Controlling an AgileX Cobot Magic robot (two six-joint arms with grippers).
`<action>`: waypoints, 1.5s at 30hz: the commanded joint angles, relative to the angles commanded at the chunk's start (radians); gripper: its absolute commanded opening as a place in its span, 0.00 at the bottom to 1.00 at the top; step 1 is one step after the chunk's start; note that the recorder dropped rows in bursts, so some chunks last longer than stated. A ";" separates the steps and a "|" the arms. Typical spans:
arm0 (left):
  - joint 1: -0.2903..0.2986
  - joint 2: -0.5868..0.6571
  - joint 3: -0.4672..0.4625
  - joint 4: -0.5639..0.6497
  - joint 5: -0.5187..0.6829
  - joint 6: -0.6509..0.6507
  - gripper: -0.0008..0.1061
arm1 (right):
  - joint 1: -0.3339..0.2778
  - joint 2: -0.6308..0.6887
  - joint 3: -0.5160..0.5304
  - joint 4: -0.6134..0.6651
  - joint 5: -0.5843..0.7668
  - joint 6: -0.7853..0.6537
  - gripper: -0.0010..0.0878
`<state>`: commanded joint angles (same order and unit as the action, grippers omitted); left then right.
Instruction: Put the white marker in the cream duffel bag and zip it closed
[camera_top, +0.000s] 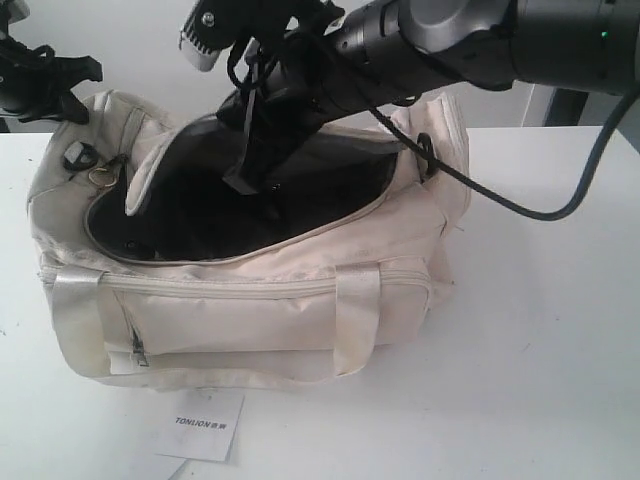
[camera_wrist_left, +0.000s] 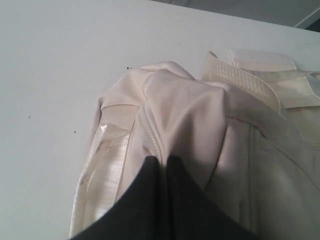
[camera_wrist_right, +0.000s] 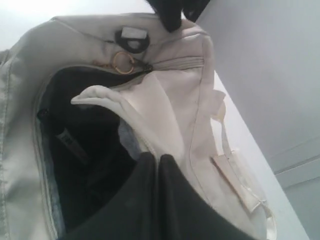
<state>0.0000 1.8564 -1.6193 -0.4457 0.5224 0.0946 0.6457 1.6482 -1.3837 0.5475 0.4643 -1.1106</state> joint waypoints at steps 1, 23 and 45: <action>0.000 0.000 0.000 -0.002 0.002 0.000 0.01 | 0.000 0.000 0.000 -0.003 0.018 0.000 0.01; 0.000 0.002 0.000 -0.002 0.023 0.017 0.01 | 0.027 -0.103 -0.004 0.029 0.369 0.266 0.55; 0.000 0.002 0.000 -0.002 0.027 0.018 0.01 | 0.099 -0.035 -0.055 0.300 0.178 0.074 0.01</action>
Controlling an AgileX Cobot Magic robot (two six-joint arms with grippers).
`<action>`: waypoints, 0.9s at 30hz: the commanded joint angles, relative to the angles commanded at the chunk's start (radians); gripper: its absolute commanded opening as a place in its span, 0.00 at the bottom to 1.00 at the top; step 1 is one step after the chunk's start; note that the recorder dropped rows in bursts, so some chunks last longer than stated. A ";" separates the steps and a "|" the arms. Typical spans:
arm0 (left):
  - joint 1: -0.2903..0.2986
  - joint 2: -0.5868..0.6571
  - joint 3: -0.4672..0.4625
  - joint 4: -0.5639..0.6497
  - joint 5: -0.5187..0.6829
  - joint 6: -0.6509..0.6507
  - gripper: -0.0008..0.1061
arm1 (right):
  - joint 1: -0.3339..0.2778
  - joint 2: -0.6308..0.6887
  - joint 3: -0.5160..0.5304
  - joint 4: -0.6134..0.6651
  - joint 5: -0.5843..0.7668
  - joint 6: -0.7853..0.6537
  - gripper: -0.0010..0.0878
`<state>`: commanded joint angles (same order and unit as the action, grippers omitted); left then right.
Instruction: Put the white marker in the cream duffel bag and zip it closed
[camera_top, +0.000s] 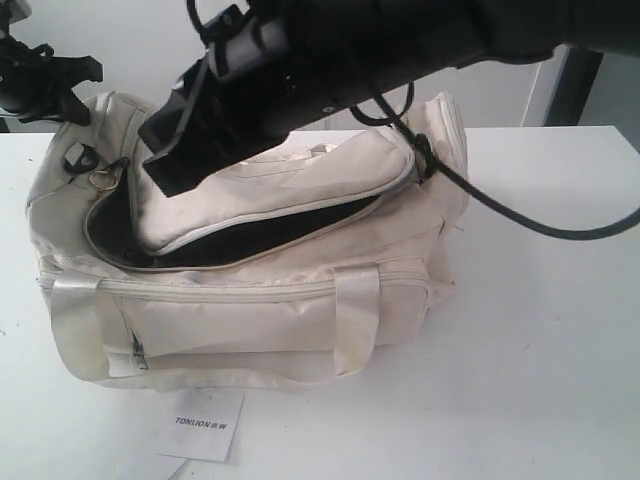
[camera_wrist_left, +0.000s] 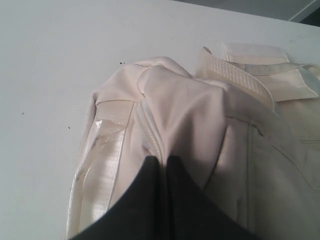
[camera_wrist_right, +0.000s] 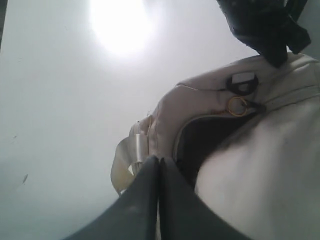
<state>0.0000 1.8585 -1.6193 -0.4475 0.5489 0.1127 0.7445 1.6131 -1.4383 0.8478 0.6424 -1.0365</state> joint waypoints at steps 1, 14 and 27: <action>0.000 0.000 0.000 0.000 0.000 0.000 0.01 | 0.005 0.015 -0.021 0.000 0.000 0.000 0.01; 0.000 0.000 0.000 0.000 0.005 0.000 0.01 | 0.032 0.268 -0.298 -0.072 0.010 0.020 0.01; 0.000 0.000 0.000 0.000 0.012 -0.002 0.01 | 0.084 0.436 -0.379 -0.242 -0.119 0.009 0.55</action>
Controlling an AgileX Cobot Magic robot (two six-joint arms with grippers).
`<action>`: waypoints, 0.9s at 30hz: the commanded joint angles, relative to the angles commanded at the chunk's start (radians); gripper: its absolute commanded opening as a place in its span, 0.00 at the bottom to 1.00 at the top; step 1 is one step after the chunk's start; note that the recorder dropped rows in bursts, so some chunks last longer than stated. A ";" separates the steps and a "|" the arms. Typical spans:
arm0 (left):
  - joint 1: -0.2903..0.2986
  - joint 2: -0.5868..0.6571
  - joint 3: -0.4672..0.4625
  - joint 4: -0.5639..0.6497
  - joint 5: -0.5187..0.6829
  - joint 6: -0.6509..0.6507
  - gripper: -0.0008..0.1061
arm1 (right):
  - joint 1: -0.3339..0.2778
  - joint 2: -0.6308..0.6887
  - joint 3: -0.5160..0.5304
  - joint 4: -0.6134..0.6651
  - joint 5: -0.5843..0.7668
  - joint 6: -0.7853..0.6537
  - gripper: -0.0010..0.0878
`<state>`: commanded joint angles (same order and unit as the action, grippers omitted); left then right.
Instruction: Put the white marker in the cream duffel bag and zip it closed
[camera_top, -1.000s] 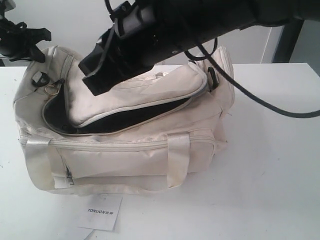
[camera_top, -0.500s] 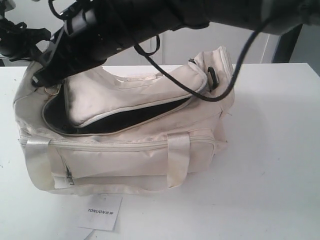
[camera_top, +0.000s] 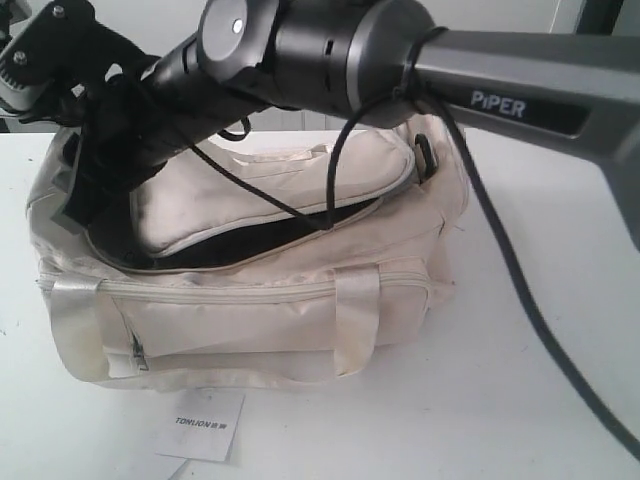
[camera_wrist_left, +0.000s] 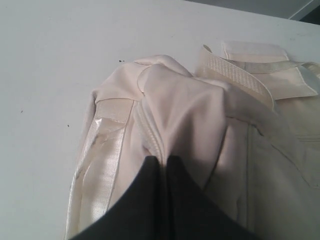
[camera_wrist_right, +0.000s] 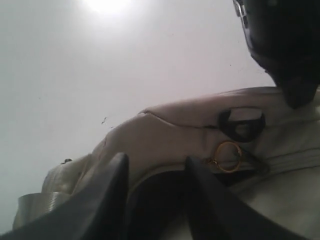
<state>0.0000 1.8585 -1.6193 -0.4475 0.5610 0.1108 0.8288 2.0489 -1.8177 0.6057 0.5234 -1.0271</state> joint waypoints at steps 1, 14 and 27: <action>0.000 0.000 0.000 0.000 0.003 0.000 0.01 | 0.000 0.005 0.000 -0.007 -0.015 -0.011 0.57; 0.000 0.000 0.000 0.000 0.012 -0.002 0.01 | 0.014 0.101 -0.007 -0.015 -0.192 -0.231 0.70; -0.002 0.000 0.000 0.000 0.019 -0.002 0.01 | 0.016 0.201 -0.078 -0.011 -0.298 -0.252 0.66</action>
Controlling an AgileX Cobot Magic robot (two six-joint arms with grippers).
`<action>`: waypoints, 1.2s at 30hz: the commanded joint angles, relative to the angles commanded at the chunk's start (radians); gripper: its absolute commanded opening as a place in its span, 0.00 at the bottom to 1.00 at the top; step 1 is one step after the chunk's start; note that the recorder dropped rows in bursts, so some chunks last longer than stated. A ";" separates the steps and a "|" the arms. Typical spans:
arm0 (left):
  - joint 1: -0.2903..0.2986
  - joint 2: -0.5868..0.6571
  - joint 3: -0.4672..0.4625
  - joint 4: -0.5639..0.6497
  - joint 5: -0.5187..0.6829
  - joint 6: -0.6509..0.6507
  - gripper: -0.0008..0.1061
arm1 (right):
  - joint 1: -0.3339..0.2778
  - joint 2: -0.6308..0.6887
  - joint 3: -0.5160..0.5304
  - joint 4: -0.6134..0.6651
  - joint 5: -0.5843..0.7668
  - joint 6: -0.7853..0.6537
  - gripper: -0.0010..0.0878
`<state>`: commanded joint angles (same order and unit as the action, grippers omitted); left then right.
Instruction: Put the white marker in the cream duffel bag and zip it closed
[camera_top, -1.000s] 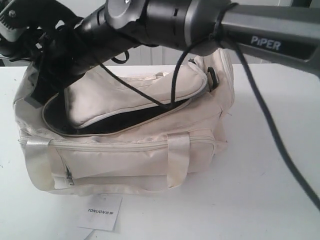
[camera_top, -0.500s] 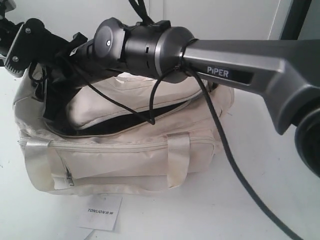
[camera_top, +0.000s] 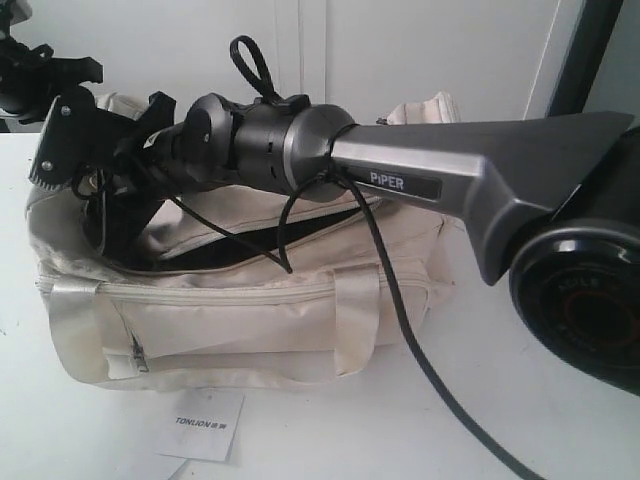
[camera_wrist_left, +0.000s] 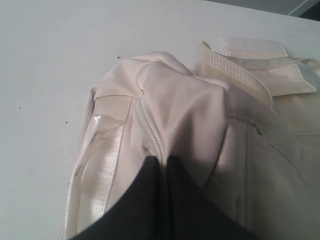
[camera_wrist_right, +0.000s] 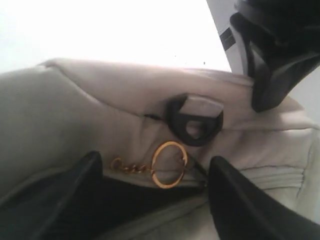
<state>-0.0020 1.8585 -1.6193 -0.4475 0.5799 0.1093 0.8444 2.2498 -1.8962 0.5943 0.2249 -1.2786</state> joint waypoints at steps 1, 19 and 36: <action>0.000 0.000 0.000 0.000 0.002 0.000 0.01 | 0.000 0.011 -0.013 0.000 0.002 0.000 0.66; 0.000 0.000 0.000 0.000 0.004 0.000 0.01 | 0.000 0.083 -0.028 -0.004 -0.111 -0.027 0.26; 0.000 0.000 0.000 0.000 0.006 0.000 0.01 | 0.000 -0.004 -0.028 -0.004 0.025 0.038 0.01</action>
<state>-0.0020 1.8585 -1.6193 -0.4475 0.5858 0.1093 0.8444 2.2463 -1.9237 0.5902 0.2494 -1.2404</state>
